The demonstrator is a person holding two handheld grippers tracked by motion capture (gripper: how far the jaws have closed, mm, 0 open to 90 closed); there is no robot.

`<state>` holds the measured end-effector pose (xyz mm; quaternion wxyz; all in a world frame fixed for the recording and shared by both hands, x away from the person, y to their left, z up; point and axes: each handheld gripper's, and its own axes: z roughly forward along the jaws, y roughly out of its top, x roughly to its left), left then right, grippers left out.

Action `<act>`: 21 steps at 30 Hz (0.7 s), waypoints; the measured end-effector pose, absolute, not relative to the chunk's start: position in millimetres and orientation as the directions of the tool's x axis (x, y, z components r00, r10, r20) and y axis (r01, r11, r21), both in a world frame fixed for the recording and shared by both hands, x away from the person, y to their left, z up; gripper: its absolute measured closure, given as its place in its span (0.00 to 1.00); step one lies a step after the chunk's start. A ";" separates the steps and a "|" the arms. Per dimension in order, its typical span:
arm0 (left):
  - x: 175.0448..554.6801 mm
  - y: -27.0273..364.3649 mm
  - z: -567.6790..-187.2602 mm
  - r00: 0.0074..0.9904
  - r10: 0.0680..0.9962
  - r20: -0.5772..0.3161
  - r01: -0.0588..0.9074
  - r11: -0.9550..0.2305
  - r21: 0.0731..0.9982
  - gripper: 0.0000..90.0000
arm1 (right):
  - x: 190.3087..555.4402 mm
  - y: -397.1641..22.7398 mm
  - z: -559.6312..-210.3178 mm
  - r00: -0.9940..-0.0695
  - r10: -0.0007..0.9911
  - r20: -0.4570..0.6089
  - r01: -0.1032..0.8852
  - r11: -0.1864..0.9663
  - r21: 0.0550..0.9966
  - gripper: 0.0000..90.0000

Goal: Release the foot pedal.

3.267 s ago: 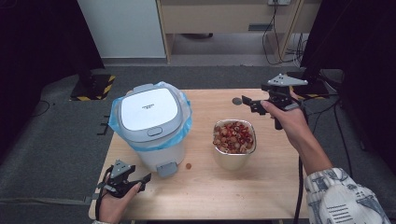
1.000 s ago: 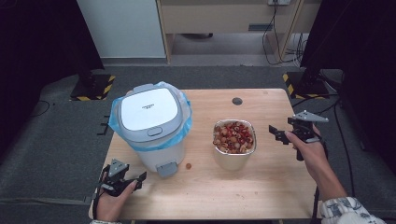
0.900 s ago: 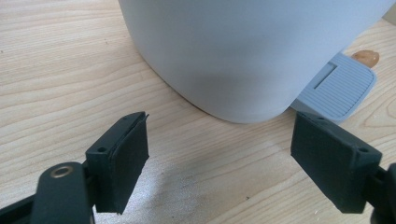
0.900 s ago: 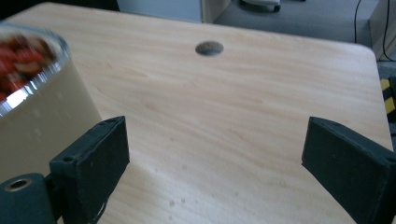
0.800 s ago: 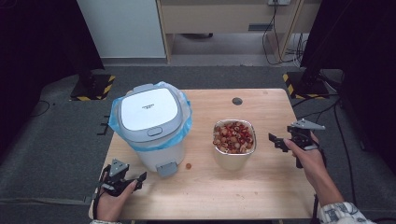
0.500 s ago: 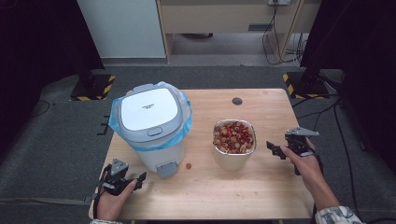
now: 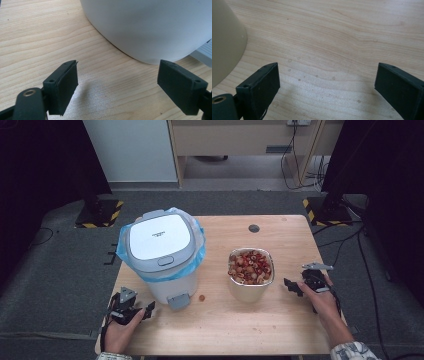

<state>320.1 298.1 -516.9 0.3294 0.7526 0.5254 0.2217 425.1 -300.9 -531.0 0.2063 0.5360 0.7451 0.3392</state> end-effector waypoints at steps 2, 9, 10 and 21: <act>321.4 299.1 -517.7 0.349 0.937 -0.008 0.644 -0.234 0.728 0.17 | 425.4 -300.1 -533.2 -0.342 0.939 0.043 0.666 0.211 0.715 0.07; 325.1 303.3 -520.1 0.338 0.941 -0.008 0.644 -0.225 0.731 0.17 | 425.5 -297.4 -533.9 -0.339 0.940 0.043 0.669 0.209 0.713 0.06; 325.8 303.9 -520.6 0.337 0.941 -0.008 0.646 -0.225 0.729 0.17 | 425.4 -297.2 -534.1 -0.340 0.940 0.041 0.670 0.211 0.712 0.06; 330.4 306.4 -523.8 0.339 0.941 -0.005 0.646 -0.229 0.728 0.16 | 418.7 -293.4 -538.6 -0.340 0.940 0.031 0.662 0.215 0.717 0.05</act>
